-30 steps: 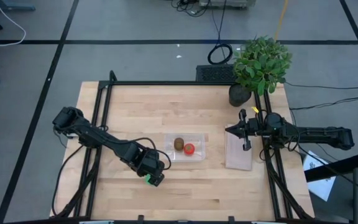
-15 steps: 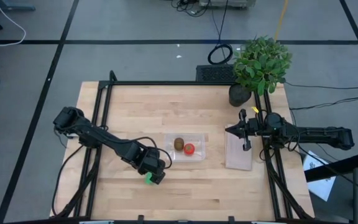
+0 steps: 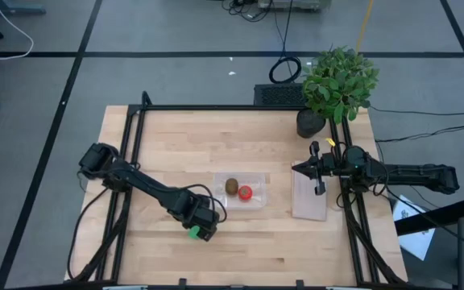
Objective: Pick and placing Produce into tupperware
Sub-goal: Put the corn into the transparent bin
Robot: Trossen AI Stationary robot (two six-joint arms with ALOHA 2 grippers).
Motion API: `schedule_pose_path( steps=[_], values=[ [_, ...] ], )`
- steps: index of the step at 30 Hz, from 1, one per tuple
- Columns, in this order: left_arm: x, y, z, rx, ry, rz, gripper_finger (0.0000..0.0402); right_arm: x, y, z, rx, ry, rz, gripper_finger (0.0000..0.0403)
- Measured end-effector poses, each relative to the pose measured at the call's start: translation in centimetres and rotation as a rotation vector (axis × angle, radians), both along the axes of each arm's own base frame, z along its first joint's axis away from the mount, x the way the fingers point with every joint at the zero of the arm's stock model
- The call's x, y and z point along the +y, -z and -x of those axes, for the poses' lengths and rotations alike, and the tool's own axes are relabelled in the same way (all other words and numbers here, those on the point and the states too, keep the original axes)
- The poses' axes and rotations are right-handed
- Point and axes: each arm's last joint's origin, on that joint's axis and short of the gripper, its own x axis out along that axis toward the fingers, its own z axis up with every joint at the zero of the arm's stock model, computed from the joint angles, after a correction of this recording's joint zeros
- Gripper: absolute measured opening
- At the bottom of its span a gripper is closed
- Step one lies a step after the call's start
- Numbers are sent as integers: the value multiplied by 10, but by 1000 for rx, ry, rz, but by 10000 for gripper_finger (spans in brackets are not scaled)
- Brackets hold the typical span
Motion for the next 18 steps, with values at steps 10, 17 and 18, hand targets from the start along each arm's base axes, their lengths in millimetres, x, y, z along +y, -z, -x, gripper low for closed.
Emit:
schedule_pose_path(
  steps=[10, 17, 18],
  values=[
    [-6, 22, -10, 19, 8, 22, 342, 0, 0, 0, -1, 0, 1, 0],
    [-7, 33, -12, 51, 5, 27, 342, 0, 0, 0, 0, 0, 2, 0],
    [-7, 35, -12, 57, 3, 28, 342, 0, 0, 0, 0, 0, 1, 0]
  ],
)
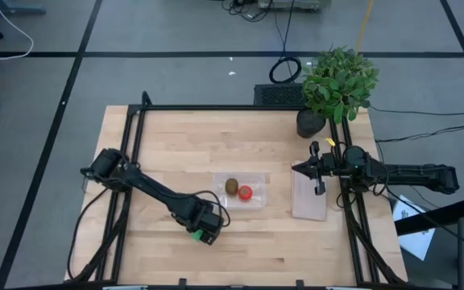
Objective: Pick and placing Produce into tupperware
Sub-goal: Put the corn into the transparent bin
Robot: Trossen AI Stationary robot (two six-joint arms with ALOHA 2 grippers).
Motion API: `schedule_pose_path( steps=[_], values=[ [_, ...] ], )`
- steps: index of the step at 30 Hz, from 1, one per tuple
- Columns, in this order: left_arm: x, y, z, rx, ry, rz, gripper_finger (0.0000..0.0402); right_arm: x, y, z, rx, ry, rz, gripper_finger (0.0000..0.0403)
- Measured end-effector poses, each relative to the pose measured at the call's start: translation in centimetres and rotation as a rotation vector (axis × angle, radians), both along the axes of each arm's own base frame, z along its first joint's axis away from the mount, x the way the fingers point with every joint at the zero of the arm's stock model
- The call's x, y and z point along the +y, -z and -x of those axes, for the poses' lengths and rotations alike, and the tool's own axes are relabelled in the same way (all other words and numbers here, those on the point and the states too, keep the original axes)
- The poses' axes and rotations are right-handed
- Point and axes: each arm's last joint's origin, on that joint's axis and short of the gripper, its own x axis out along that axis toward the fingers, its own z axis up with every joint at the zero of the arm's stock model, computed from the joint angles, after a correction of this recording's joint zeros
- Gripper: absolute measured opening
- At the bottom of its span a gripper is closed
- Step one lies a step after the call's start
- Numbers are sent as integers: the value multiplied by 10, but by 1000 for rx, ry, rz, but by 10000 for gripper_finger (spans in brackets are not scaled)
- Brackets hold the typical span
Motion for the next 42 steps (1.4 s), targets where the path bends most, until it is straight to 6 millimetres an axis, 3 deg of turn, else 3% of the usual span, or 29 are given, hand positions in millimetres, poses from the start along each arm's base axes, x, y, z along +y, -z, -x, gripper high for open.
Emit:
schedule_pose_path(
  steps=[9, 19, 27, 33, 42],
  values=[
    [0, 5, -1, 12, 3, -5, 323, 0, 0, 0, 0, 0, -1, 0],
    [1, 5, -2, 0, 38, -12, 182, 0, 0, 0, 0, 0, -1, 0],
    [6, 1, 0, -25, 144, -43, 182, 0, 0, 0, 0, 0, -1, 0],
    [14, -22, 4, -97, 207, -83, 204, 0, -1, 0, -6, 0, -1, 0],
    [37, -93, 15, -458, 358, -325, 184, 0, -1, 0, -8, 0, -9, 0]
  ],
)
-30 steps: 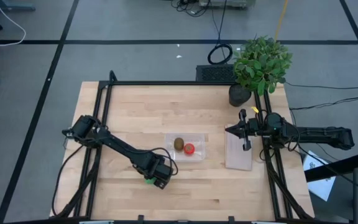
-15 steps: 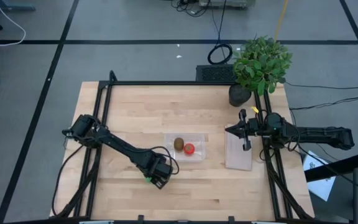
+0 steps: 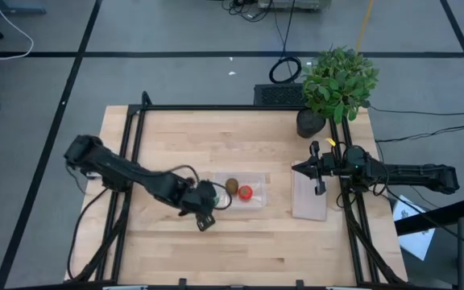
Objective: Pick and placing Produce into tupperware
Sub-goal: Put the corn into the transparent bin
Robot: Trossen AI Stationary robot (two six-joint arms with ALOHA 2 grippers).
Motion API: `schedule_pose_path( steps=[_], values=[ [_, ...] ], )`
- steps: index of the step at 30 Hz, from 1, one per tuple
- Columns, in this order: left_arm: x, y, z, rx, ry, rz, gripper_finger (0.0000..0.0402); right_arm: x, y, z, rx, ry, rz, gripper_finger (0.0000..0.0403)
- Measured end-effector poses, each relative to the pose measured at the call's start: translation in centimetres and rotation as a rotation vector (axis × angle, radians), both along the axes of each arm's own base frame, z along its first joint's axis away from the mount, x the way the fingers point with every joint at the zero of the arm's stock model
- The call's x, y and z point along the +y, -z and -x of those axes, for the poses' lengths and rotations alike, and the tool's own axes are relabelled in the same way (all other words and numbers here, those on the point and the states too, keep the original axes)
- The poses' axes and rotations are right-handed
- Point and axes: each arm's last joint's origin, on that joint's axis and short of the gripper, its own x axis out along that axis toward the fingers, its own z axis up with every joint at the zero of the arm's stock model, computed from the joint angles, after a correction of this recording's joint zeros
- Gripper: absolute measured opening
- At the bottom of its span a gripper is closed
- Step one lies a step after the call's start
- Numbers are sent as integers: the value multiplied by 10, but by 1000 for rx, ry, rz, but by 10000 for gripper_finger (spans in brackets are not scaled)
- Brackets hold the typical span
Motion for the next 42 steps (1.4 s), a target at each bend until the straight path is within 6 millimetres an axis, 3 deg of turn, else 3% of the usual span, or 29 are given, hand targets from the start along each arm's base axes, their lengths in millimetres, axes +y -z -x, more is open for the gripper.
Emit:
schedule_pose_path(
  steps=[7, 14, 20, 27, 34, 42],
  values=[
    [10, -59, 21, -305, 153, -185, 205, 0, -3, 0, -24, -1, -10, 0],
    [19, -92, 49, -405, 344, -314, 187, 0, -5, 0, -45, -4, -47, 0],
    [25, -106, 61, -451, 464, -459, 204, 0, -7, 1, -65, -8, -92, 0],
    [35, -125, 68, -560, 532, -542, 189, 0, -12, 1, -118, -9, -66, 0],
    [47, -151, 101, -676, 558, -599, 209, 0, -15, 2, -147, -10, -61, 0],
    [60, -166, 134, -721, 523, -653, 192, 0, -15, 2, -146, -10, -61, 0]
  ],
)
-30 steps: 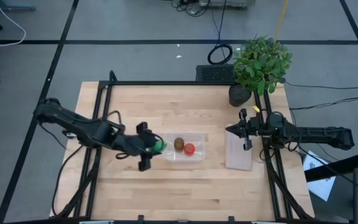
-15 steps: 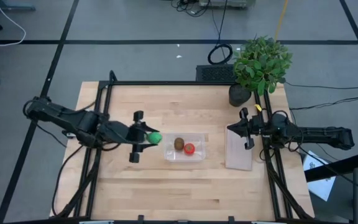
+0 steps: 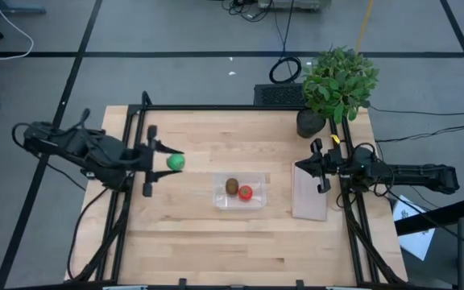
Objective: Pick and placing Produce into tupperware
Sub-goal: Put the corn into the transparent bin
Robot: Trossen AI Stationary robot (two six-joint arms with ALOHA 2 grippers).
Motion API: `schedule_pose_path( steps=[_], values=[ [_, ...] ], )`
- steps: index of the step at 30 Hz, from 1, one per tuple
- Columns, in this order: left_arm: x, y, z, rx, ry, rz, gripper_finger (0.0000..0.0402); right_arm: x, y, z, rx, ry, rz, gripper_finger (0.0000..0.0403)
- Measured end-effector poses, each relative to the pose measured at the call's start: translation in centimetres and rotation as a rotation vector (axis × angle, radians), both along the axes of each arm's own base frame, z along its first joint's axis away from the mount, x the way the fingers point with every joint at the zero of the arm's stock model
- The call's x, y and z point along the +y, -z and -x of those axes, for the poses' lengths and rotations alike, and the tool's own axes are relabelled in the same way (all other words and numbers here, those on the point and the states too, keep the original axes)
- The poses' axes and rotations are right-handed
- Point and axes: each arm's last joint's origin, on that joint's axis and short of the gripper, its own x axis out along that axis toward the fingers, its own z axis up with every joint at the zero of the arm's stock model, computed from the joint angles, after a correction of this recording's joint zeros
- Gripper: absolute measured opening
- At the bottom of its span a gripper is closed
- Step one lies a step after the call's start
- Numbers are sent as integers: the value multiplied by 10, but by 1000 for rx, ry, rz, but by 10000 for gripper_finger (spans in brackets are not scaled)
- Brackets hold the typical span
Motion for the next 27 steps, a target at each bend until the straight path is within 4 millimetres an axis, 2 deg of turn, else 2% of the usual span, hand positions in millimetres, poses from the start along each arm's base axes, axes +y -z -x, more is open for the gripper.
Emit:
schedule_pose_path(
  steps=[7, 14, 21, 27],
  values=[
    [9, 0, 23, -30, 2, -50, 208, 0, 0, 0, 1, 0, 0, 0],
    [16, 16, 42, -93, -4, -32, 192, 0, 0, 0, 2, 0, 0, 0],
    [22, 49, 50, -231, -57, -58, 207, 0, 0, 0, 2, 0, 0, 0],
    [30, 83, 49, -290, -58, -62, 195, 0, 0, 0, 2, 0, 0, 0]
  ],
)
